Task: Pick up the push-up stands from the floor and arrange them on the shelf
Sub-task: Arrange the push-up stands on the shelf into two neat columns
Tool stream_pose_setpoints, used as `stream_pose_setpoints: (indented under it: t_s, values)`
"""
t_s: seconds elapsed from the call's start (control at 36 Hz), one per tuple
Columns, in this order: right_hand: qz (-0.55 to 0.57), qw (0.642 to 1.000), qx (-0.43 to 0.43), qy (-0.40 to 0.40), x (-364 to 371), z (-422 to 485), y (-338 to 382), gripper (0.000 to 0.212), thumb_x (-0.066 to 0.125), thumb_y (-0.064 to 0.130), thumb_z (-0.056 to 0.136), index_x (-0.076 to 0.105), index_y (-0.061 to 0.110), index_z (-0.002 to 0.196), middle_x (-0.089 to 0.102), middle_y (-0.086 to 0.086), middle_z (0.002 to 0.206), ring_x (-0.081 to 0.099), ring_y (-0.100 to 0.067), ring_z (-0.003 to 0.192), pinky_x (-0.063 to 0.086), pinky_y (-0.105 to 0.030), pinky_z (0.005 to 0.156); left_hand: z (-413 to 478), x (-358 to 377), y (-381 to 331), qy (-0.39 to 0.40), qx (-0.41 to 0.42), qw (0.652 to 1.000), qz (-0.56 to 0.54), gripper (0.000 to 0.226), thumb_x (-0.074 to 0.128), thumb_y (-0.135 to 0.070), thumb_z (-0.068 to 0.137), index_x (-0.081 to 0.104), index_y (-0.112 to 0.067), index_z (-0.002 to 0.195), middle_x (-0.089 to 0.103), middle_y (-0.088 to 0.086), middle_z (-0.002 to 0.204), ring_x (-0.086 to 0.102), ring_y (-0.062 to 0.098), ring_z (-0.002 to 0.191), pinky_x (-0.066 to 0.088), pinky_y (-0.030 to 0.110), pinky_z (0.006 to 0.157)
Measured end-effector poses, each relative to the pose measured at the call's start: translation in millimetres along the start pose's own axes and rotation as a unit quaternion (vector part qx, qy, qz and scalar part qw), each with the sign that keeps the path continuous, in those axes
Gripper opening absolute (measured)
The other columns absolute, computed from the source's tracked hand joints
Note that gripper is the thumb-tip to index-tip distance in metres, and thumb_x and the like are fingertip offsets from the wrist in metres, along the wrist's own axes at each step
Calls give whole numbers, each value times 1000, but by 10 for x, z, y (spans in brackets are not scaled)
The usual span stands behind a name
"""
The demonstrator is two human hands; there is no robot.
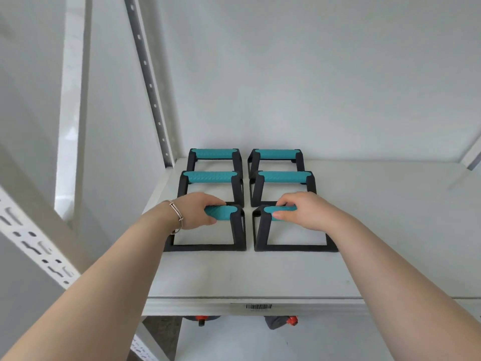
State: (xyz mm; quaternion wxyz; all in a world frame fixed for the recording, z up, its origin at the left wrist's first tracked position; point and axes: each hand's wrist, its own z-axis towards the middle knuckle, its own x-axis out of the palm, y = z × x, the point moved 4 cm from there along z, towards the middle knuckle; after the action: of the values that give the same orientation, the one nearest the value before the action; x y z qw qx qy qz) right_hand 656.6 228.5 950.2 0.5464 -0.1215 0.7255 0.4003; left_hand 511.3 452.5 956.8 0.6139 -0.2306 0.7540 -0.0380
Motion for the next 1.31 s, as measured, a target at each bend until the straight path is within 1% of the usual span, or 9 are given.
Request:
stream_pose_setpoints:
  t_s: [0.08, 0.14, 0.19, 0.25, 0.36, 0.44, 0.67, 1.14, 1.31]
  values:
    - [63, 991, -30, -113, -176, 202, 49, 34, 65, 54, 82, 69, 24, 97, 66, 4, 94, 61, -17, 91, 51, -36, 83, 74, -140, 11, -4, -20, 999, -33, 50, 64, -43, 88, 54, -29, 135, 62, -9, 126, 57, 10, 112, 42, 30, 105]
    - [28, 980, -52, -193, -281, 386, 47, 40, 61, 54, 85, 66, 21, 108, 64, 0, 105, 57, -20, 103, 47, -39, 90, 194, -285, 43, -87, -43, 993, -62, 48, 62, -51, 86, 58, -29, 129, 64, -9, 121, 58, 10, 108, 43, 30, 102]
    - [-33, 977, -51, -204, -327, 575, 17, 47, 55, 57, 87, 60, 22, 119, 60, -1, 118, 51, -23, 115, 42, -42, 96, 337, -420, 94, -193, -66, 978, -38, 50, 59, -56, 86, 57, -29, 128, 61, -6, 124, 56, 15, 111, 45, 34, 99]
    - [-89, 981, -34, -171, -311, 750, -43, 53, 50, 59, 89, 53, 24, 130, 55, -2, 130, 46, -25, 123, 39, -43, 100, 461, -465, 154, -236, -95, 966, 41, 54, 54, -60, 86, 50, -34, 133, 54, -4, 132, 49, 22, 119, 43, 43, 100]
    - [-144, 985, -21, -95, -186, 996, -178, 55, 46, 56, 93, 42, 31, 141, 46, 0, 146, 39, -25, 135, 32, -45, 108, 687, -431, 271, -192, -120, 967, 120, 55, 47, -60, 90, 39, -40, 142, 42, -4, 147, 36, 27, 132, 36, 51, 102]
    - [-164, 985, -29, -55, -88, 1079, -270, 50, 46, 53, 94, 39, 38, 141, 50, 0, 141, 41, -27, 131, 30, -46, 107, 812, -381, 341, -152, -139, 974, 91, 52, 43, -58, 93, 39, -41, 142, 41, -4, 148, 38, 29, 129, 43, 53, 99]
    - [-138, 987, -30, -74, -98, 1110, -347, 42, 42, 49, 98, 43, 43, 139, 57, 3, 130, 46, -26, 122, 29, -43, 106, 954, -285, 423, -155, -144, 975, 66, 40, 40, -43, 100, 47, -34, 139, 57, 5, 125, 43, 30, 112, 46, 45, 94]
    - [-114, 991, -28, -66, -113, 1142, -410, 37, 44, 49, 97, 47, 47, 134, 57, 5, 118, 44, -24, 117, 27, -39, 102, 1062, -264, 433, -173, -155, 971, 59, 35, 45, -36, 100, 51, -33, 134, 55, 5, 115, 43, 26, 101, 46, 39, 83]
    - [-114, 991, -27, -68, -112, 1150, -443, 37, 44, 49, 97, 47, 47, 134, 57, 6, 117, 45, -22, 113, 27, -39, 102, 1059, -262, 440, -181, -148, 971, 47, 34, 46, -36, 100, 52, -32, 133, 55, 4, 118, 45, 28, 108, 46, 40, 87]
